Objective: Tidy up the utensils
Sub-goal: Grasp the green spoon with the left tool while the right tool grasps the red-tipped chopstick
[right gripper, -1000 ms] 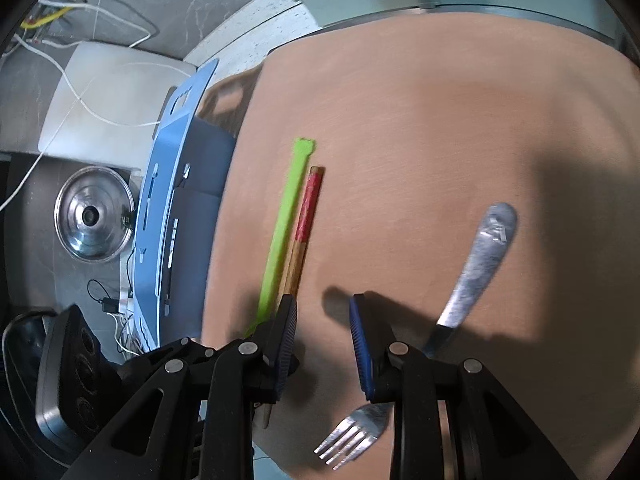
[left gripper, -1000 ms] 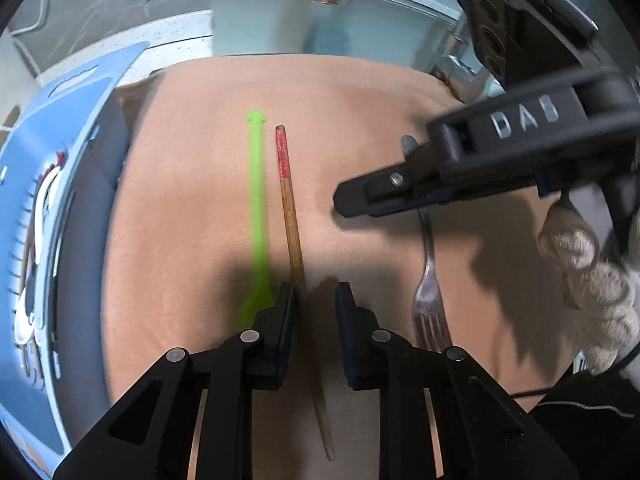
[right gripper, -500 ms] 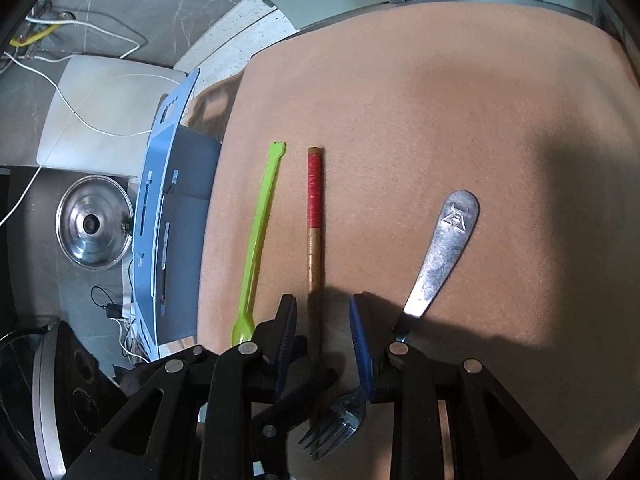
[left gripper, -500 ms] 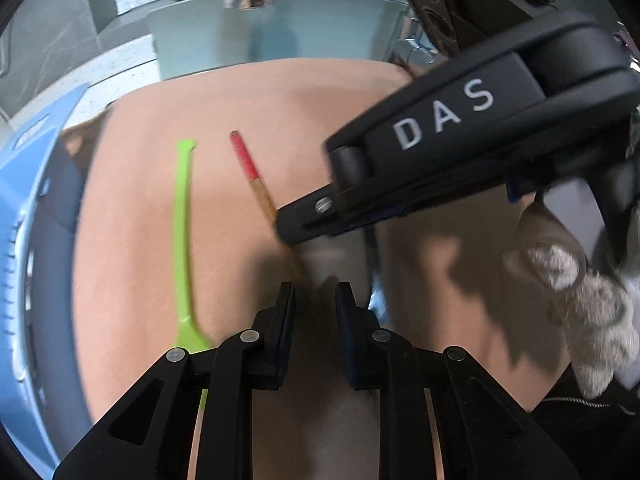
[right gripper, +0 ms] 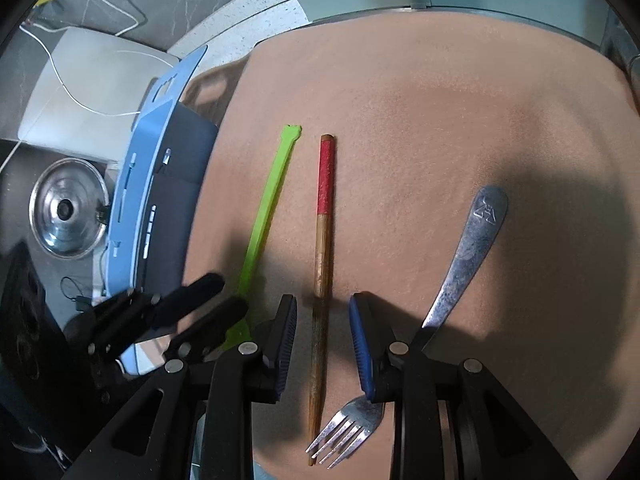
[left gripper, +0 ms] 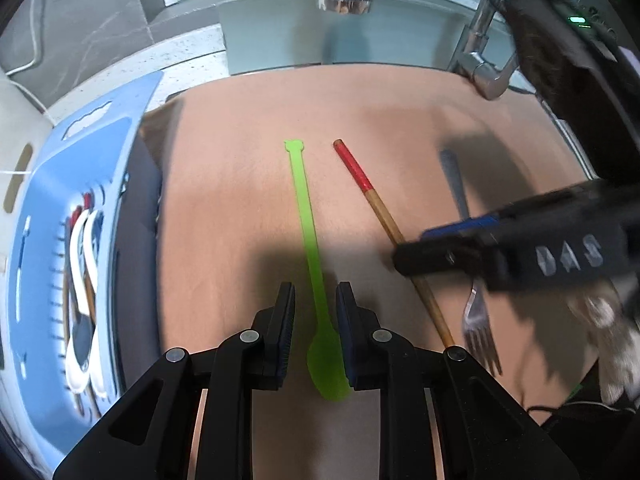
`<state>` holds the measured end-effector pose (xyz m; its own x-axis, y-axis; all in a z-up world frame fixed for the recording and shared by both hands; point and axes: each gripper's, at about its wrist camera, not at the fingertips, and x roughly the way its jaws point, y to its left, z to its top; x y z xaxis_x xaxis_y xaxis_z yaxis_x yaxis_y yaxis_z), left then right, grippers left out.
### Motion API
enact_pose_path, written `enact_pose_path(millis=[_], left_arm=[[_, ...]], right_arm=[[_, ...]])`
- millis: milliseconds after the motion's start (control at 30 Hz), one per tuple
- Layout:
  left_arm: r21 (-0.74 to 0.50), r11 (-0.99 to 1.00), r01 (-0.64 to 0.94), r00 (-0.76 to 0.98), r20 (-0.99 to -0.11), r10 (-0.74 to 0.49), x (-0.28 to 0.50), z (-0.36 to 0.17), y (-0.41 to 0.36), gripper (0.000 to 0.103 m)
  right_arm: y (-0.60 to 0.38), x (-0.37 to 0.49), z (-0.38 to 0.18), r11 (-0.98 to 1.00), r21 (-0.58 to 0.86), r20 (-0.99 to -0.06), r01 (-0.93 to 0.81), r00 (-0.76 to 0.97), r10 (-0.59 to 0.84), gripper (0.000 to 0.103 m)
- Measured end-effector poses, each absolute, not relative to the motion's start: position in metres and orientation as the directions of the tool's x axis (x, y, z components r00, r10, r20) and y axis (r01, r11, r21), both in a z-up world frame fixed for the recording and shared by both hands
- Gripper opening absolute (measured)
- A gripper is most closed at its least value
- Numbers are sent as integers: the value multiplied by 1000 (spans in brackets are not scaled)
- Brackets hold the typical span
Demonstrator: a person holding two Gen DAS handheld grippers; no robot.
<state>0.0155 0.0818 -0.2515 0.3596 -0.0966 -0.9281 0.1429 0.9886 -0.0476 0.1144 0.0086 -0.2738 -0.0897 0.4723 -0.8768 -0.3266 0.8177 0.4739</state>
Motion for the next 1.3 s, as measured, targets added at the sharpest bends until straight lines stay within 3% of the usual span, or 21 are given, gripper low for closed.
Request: enact_pose_path(millis=[267, 467, 833, 1300], left_arm=[[-10, 985, 175, 350, -934, -71, 30, -259, 75, 19], [-34, 988, 152, 362, -928, -87, 24, -259, 78, 13], [-104, 994, 41, 415, -903, -111, 1, -261, 81, 10], [-117, 993, 35, 430, -895, -120, -7, -261, 81, 10]], right_arm=[[22, 108, -270, 846, 382, -916, -372, -35, 399, 25], [26, 105, -270, 857, 322, -931, -401, 28, 363, 15], [2, 110, -276, 850, 438, -884, -292, 30, 466, 8], [-9, 111, -281, 836, 507, -852, -207, 27, 523, 7]])
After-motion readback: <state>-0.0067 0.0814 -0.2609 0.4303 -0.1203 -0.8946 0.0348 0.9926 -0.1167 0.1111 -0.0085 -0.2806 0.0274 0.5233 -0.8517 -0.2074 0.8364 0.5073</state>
